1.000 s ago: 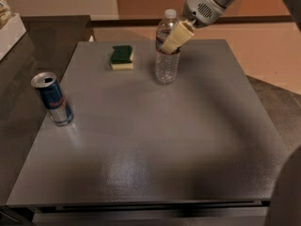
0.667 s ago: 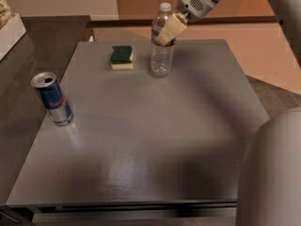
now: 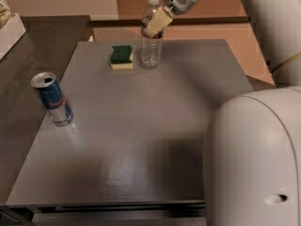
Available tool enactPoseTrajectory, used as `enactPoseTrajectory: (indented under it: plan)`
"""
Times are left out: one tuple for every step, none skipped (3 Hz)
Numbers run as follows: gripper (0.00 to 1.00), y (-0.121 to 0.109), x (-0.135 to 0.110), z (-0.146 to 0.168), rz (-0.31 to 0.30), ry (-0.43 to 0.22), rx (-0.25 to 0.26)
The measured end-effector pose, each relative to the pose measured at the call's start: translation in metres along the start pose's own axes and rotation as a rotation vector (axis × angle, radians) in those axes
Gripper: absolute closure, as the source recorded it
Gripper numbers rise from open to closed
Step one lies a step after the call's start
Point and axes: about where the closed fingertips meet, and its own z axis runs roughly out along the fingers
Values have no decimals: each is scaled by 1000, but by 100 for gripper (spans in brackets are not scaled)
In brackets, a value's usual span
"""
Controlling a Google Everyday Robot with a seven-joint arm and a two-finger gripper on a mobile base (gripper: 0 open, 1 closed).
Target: Move water bottle near sponge
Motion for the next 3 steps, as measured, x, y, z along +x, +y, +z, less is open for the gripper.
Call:
enactPoseTrajectory:
  plan:
    - [100, -7, -9, 14, -3, 1, -3]
    - [83, -9, -14, 24, -7, 9, -11]
    - [59, -7, -17, 32, -16, 17, -26]
